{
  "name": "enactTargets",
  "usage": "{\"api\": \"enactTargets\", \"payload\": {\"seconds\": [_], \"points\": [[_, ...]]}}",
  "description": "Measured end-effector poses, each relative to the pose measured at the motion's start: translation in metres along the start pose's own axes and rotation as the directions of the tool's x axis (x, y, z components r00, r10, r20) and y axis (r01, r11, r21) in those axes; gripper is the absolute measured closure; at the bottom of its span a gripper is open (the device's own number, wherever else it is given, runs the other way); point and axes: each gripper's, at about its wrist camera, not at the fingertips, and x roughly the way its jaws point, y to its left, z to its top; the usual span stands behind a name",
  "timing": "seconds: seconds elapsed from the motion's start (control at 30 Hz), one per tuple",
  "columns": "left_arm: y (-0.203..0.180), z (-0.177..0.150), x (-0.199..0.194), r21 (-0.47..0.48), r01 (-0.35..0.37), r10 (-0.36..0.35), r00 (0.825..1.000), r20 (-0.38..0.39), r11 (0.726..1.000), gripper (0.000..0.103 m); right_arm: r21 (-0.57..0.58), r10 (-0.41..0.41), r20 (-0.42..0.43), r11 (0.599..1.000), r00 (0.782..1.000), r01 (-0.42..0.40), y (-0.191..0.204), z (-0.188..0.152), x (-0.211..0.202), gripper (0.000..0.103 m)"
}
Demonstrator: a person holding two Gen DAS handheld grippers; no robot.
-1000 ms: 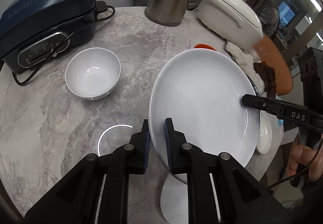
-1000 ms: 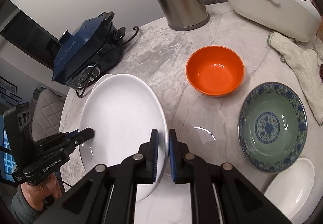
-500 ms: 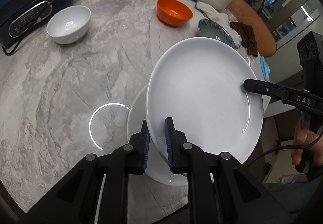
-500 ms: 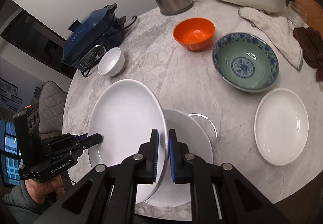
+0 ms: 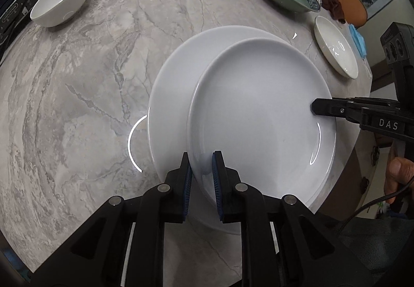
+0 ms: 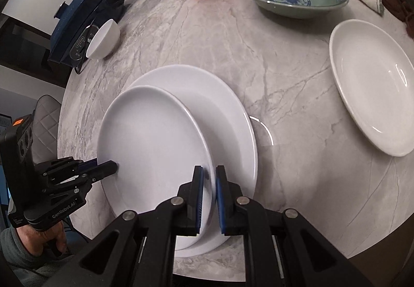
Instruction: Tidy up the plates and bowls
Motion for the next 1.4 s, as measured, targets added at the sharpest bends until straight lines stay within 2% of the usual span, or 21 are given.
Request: {"api": "enactTargets", "payload": {"seconds": [0.5,0.53,0.57,0.6,0.63,0.67,0.8,0.87,0.93,1.0,1.07,1.23,1.4], "points": [[0.009,0.005,0.002,-0.017,-0.011,0.011,1.000,0.019,1.000,0.087,-0.033,-0.037,0.009,0.999,0.999,0.038,0.002,0.002,0.006,0.091],[0.011,0.005,-0.002,-0.022,-0.007,0.008,0.999,0.032,1.000,0.083,-0.031,-0.041,0.011,0.999,0.999,0.041,0.002,0.002,0.006,0.091],[0.011,0.006,-0.008,-0.028,0.001,0.000,0.999,0.051,1.000,0.074,-0.027,-0.043,0.011,0.999,0.999,0.044,0.003,0.002,0.005,0.090],[0.013,0.006,-0.013,-0.033,0.006,-0.003,0.997,0.073,0.999,0.067,-0.027,-0.045,0.010,0.999,0.999,0.046,0.004,0.002,0.006,0.087],[0.015,0.007,-0.019,-0.037,0.010,-0.007,0.996,0.091,0.999,0.052,-0.026,-0.042,0.012,0.999,0.999,0.042,0.004,0.002,0.005,0.081],[0.018,0.008,-0.024,-0.042,0.015,-0.011,0.994,0.106,0.999,0.048,-0.024,-0.037,0.017,0.999,0.999,0.038,0.005,0.001,0.005,0.078],[0.024,0.015,-0.040,-0.062,0.038,-0.029,0.989,0.146,0.997,0.046,-0.030,-0.037,0.031,0.999,0.999,0.038,0.012,0.001,0.004,0.057],[0.026,0.019,-0.050,-0.073,0.061,-0.047,0.984,0.171,0.995,0.031,-0.026,-0.035,0.037,0.999,0.999,0.036,0.014,0.001,0.001,0.047],[0.025,0.023,-0.061,-0.079,0.081,-0.063,0.977,0.202,0.994,0.024,-0.017,-0.034,0.043,0.999,0.998,0.035,0.015,-0.001,-0.006,0.031],[0.019,0.028,-0.068,-0.085,0.078,-0.057,0.974,0.220,0.993,0.020,-0.010,-0.011,0.060,1.000,0.998,0.012,0.014,-0.002,-0.019,0.021],[0.011,0.031,-0.078,-0.093,0.078,-0.055,0.972,0.228,0.993,0.005,-0.012,0.048,0.090,0.999,0.995,-0.047,0.011,-0.003,-0.037,0.019],[-0.025,0.041,-0.099,-0.087,0.106,-0.078,0.956,0.282,0.991,0.003,-0.004,0.199,0.142,0.980,0.970,-0.201,-0.021,0.009,-0.081,0.017],[-0.087,0.057,-0.091,-0.166,0.106,-0.056,0.959,0.279,0.980,0.003,-0.018,0.264,0.155,0.964,0.952,-0.265,-0.092,0.041,-0.119,0.017]]}}
